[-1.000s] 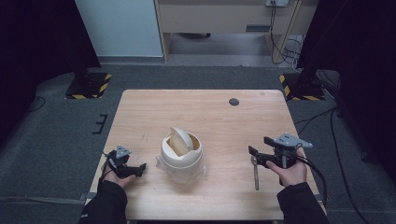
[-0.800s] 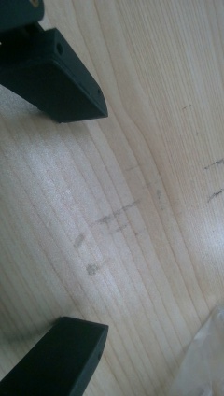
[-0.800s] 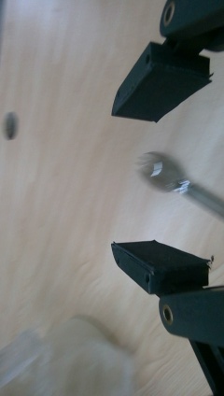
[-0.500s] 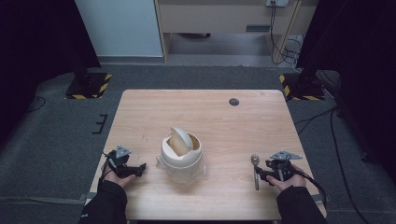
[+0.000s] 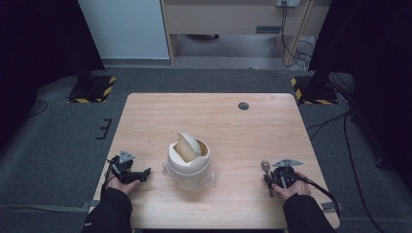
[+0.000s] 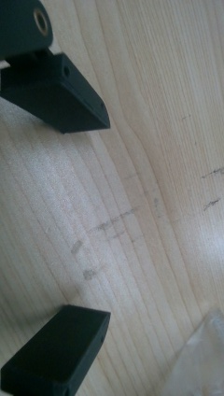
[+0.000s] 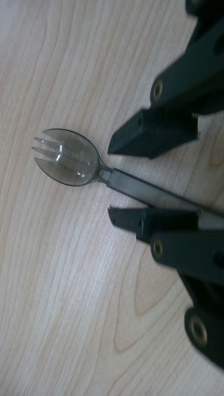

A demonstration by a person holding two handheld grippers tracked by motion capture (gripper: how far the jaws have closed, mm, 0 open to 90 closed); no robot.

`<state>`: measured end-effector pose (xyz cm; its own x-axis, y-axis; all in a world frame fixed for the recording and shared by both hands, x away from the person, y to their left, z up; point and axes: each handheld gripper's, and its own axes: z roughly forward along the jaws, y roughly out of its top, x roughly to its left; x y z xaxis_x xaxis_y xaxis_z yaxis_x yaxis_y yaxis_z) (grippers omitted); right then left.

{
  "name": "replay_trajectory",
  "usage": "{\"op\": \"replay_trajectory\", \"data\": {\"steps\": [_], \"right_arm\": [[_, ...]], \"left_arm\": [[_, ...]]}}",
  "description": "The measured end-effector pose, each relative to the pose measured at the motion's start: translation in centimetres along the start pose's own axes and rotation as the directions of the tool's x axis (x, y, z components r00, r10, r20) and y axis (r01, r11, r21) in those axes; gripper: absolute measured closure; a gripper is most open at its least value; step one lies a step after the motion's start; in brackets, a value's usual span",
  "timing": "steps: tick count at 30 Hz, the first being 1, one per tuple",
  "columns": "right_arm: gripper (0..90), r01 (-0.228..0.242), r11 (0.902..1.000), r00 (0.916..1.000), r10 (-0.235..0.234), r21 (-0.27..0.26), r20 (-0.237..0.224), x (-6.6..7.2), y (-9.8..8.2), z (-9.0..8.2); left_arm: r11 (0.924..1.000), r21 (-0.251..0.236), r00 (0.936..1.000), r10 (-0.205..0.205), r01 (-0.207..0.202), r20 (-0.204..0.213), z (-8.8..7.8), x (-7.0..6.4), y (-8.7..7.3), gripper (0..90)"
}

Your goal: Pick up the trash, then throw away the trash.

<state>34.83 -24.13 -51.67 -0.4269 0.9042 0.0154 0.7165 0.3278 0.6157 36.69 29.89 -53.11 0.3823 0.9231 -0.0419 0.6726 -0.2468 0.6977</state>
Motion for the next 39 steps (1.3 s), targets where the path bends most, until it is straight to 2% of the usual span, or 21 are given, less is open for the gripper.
{"op": "replay_trajectory", "data": {"steps": [2,8,11,12,13,16,17,18,19,20,21,22,23,24,27,28,30,33,37,38,39], "right_arm": [[79.4,0.001,1.0,1.0,-0.001,0.006,0.002,-0.1,0.0,0.0],[79.9,0.006,1.0,1.0,-0.006,0.006,-0.003,-0.5,0.3,-0.1],[80.0,-0.009,0.9958,0.9997,0.007,-0.091,-0.023,-1.3,0.8,-0.9],[80.0,-0.009,0.9958,0.9997,0.007,-0.091,-0.023,-1.3,0.8,-0.9],[80.0,-0.025,0.9897,0.9994,0.021,-0.141,-0.029,-1.7,1.1,-1.4],[80.0,-0.023,0.9821,0.999,0.016,-0.187,-0.041,-1.9,1.3,-1.8],[80.0,-0.022,0.9693,0.9987,0.01,-0.245,-0.05,-2.1,1.5,-2.2],[80.0,-0.022,0.9693,0.9987,0.01,-0.245,-0.05,-2.1,1.5,-2.2],[80.0,-0.017,0.9625,0.9987,0.003,-0.271,-0.05,-2.3,1.7,-2.4],[80.0,-0.014,0.9571,0.9986,-0.001,-0.29,-0.053,-2.3,1.8,-2.6],[80.0,-0.017,0.9458,0.9983,-0.003,-0.324,-0.058,-2.4,2.1,-3.0],[80.0,-0.017,0.9326,0.9981,-0.006,-0.361,-0.062,-2.5,2.3,-3.4],[80.0,-0.017,0.9326,0.9981,-0.006,-0.361,-0.062,-2.5,2.3,-3.4],[80.0,-0.019,0.9222,0.9978,-0.007,-0.386,-0.065,-2.6,2.5,-3.6],[80.0,-0.027,0.8835,0.9974,-0.008,-0.468,-0.072,-2.9,3.2,-4.6],[80.0,-0.038,0.8626,0.9968,-0.004,-0.504,-0.08,-3.1,3.5,-5.0],[80.0,-0.042,0.8327,0.9965,-0.005,-0.552,-0.084,-3.4,3.9,-5.7],[80.0,-0.043,0.8031,0.9958,-0.013,-0.594,-0.09,-3.6,4.3,-6.5],[80.0,-0.042,0.7778,0.9942,-0.03,-0.627,-0.104,-3.8,4.9,-7.4],[80.0,-0.049,0.7645,0.9929,-0.033,-0.643,-0.115,-3.7,5.3,-7.7],[80.0,-0.049,0.7645,0.9929,-0.033,-0.643,-0.115,-3.7,5.3,-7.7]], "left_arm": [[0.9998,-0.006,0.9998,-0.019,0.019,0.006,-0.3,0.0,0.1,14.7],[0.9961,-0.085,0.9997,-0.025,0.024,-0.002,-1.2,0.1,0.8,17.7],[0.9905,-0.137,0.9996,-0.02,0.017,-0.019,-2.0,0.1,1.2,17.9],[0.9881,-0.153,0.9996,-0.023,0.02,-0.018,-2.2,0.1,1.4,17.9],[0.9839,-0.178,0.9997,-0.02,0.017,-0.012,-2.3,0.1,1.5,17.8],[0.9824,-0.187,0.9998,-0.014,0.011,-0.013,-2.4,0.0,1.7,17.9],[0.9816,-0.191,0.9998,-0.016,0.013,-0.012,-2.5,0.0,1.7,17.9],[0.9803,-0.197,0.9998,-0.017,0.015,-0.009,-2.6,-0.1,1.8,17.9],[0.9784,-0.206,0.9999,-0.014,0.012,-0.009,-2.7,-0.1,2.0,18.0],[0.9744,-0.225,0.9999,-0.011,0.009,-0.01,-3.0,-0.3,2.2,18.0],[0.9716,-0.237,0.9999,-0.009,0.007,-0.009,-3.1,-0.3,2.3,18.1],[0.9636,-0.267,1.0,-0.006,0.003,-0.008,-3.6,-0.5,2.6,18.3],[0.9636,-0.267,1.0,-0.006,0.003,-0.008,-3.6,-0.5,2.6,18.3],[0.9579,-0.287,1.0,-0.001,-0.001,-0.009,-3.9,-0.6,2.8,18.3],[0.9369,-0.349,0.9998,0.009,-0.013,-0.015,-4.7,-0.9,3.4,18.3],[0.9305,-0.366,0.9998,0.008,-0.014,-0.016,-5.0,-1.0,3.5,18.3],[0.9182,-0.396,0.9998,0.011,-0.017,-0.016,-5.5,-1.2,3.9,18.4],[0.8914,-0.452,0.9996,0.025,-0.029,-0.015,-6.7,-1.6,4.8,18.5],[0.8583,-0.513,0.9998,0.015,-0.008,0.01,-8.1,-2.3,6.0,17.4],[0.8413,-0.541,0.9995,0.016,0.002,0.029,-8.7,-2.7,6.6,16.9],[0.8413,-0.541,0.9995,0.016,0.002,0.029,-8.7,-2.7,6.6,16.7]]}}
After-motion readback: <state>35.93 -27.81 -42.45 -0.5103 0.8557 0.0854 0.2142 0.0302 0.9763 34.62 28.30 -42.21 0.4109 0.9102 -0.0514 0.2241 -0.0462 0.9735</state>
